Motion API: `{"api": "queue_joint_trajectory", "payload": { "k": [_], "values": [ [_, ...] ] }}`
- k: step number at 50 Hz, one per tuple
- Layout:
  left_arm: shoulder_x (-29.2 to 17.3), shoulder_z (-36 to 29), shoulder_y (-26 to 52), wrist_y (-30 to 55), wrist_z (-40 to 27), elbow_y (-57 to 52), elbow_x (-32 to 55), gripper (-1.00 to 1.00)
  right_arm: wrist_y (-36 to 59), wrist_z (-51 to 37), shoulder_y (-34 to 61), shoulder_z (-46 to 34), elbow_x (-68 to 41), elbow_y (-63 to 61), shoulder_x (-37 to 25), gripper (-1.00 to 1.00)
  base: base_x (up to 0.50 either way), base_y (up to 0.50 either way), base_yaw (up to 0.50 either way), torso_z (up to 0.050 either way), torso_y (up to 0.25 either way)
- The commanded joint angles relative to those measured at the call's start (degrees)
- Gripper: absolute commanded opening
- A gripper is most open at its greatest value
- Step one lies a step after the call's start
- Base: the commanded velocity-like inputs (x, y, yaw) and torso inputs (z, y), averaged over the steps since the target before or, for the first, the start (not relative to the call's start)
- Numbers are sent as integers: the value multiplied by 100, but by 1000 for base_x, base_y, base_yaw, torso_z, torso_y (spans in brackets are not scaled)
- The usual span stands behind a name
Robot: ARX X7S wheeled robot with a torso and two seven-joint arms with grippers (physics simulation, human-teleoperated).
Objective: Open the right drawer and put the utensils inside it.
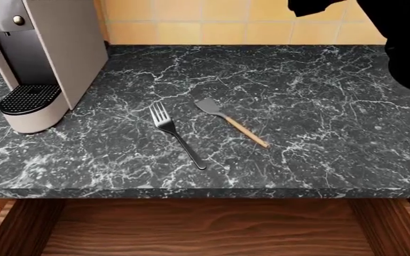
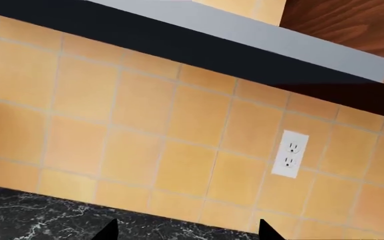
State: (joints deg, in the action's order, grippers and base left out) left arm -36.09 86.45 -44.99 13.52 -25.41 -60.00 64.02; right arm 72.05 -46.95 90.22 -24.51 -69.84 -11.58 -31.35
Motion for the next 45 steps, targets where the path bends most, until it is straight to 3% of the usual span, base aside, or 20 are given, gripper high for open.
{"api": "queue_joint_trajectory", "payload": {
  "k": [1,15,28,35,45],
  "values": [
    [36,25,0,-9,35,0,2,100,79,-44,-30,-31,-113,3,-9,100,0,0,0,0,0],
    [75,159,0,40,79,0,95,100,892,153,-83,-587,-672,829,339,100,0,0,0,0,0],
    [-8,-339,0,-39,-45,0,-324,100,-164,1626,-365,-1338,406,2189,536,100,0,0,0,0,0],
    [-33,-892,0,-149,-175,0,-772,100,-280,1885,-358,-1458,465,2499,735,100,0,0,0,0,0],
    [109,-877,0,-193,-65,0,-795,100,-1002,2672,-476,-1865,1009,3335,1006,100,0,0,0,0,0]
  ]
}}
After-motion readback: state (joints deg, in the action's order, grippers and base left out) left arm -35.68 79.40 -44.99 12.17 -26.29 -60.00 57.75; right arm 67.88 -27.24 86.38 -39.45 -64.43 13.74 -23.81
